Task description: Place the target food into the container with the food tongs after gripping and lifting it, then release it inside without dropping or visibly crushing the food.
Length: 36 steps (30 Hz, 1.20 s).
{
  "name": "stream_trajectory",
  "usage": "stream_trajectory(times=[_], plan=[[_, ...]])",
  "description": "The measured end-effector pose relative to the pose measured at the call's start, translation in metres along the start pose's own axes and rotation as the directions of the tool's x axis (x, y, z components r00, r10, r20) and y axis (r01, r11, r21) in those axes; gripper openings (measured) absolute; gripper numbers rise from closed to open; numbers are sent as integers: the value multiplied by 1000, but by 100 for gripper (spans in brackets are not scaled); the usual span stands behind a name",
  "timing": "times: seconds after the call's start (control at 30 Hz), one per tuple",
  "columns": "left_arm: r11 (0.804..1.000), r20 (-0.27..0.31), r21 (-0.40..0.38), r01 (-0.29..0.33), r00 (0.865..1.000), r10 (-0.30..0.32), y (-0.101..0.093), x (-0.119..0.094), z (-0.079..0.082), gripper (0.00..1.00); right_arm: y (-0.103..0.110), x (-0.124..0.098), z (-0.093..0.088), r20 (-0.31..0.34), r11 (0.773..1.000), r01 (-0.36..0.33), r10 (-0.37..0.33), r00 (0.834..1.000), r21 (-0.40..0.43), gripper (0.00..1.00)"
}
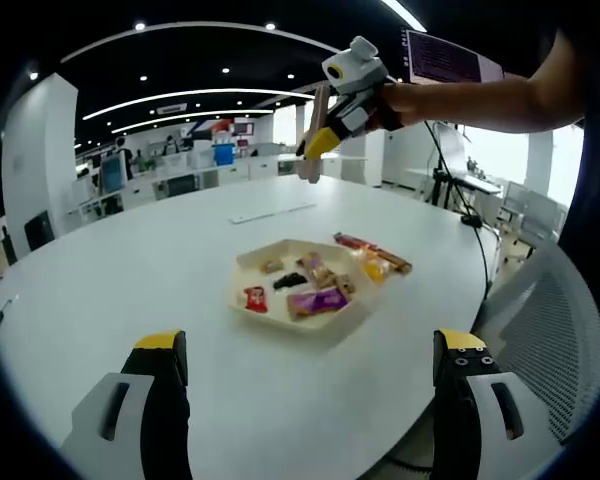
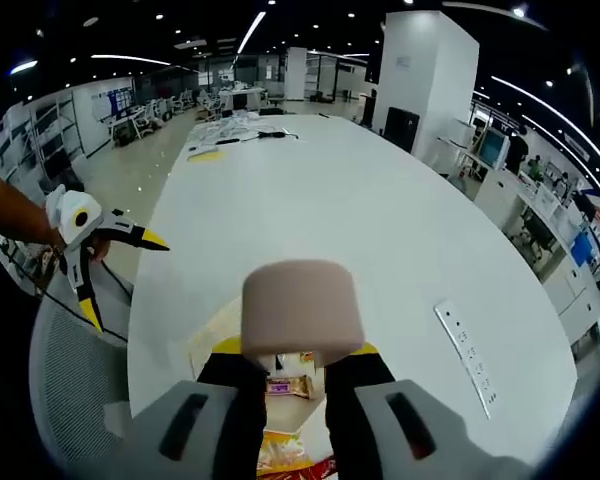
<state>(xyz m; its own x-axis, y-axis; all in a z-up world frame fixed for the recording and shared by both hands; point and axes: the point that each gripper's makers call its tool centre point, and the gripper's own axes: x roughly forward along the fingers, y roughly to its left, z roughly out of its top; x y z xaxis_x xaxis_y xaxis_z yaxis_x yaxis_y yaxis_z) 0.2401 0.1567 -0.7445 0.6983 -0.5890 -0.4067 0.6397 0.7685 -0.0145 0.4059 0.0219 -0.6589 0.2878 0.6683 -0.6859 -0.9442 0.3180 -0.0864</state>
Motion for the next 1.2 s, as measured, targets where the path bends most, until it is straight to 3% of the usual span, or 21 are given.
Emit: stream_trajectory(times=[0.57,1.2], plan=[[1000,-5,2,0,1000,0,-1,0,0,99,-20,-33,-51,-35,998,51,-49,998,43,21],[999,1,3,-33,999,33,7,-2,0,99,-28,-62,-93,-42,990,110,-106,993,92,22]])
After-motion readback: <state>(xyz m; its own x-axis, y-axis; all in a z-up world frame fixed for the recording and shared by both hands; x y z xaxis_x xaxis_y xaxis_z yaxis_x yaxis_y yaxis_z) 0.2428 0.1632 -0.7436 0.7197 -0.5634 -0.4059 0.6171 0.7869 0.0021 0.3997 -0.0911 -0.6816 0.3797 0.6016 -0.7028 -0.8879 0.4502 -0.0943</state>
